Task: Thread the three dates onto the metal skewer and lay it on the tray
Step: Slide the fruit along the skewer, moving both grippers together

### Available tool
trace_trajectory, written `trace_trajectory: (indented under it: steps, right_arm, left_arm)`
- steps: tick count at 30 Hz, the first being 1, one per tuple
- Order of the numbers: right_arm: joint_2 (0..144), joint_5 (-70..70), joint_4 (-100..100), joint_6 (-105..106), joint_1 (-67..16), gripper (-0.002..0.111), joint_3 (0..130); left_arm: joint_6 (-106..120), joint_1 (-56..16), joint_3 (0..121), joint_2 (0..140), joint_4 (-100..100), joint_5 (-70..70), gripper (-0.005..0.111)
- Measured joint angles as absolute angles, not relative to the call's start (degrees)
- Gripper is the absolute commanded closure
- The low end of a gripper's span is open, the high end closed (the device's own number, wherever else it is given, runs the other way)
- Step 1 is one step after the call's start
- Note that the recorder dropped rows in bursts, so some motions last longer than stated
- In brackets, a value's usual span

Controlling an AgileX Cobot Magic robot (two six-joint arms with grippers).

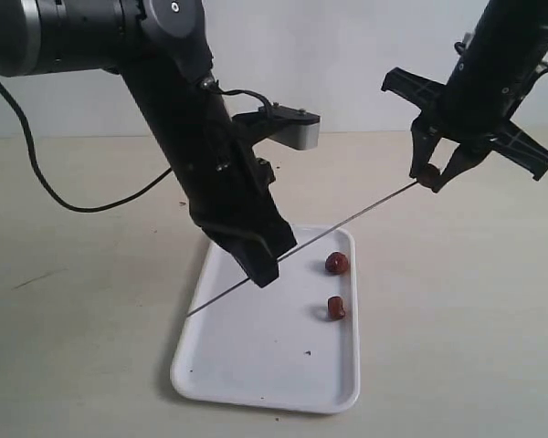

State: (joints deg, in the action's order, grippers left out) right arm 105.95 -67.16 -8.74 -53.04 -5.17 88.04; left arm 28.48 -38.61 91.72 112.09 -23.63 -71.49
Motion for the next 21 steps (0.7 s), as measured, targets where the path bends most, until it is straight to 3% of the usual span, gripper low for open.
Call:
trace_trajectory:
  steps: [21]
  right_arm:
    - [105.95, -65.82, -9.62, -52.72, -8.57, 0.081, 88.04]
  left_arm:
    - [26.98, -38.61, 93.08, 113.71, -29.04, -68.95, 0.107]
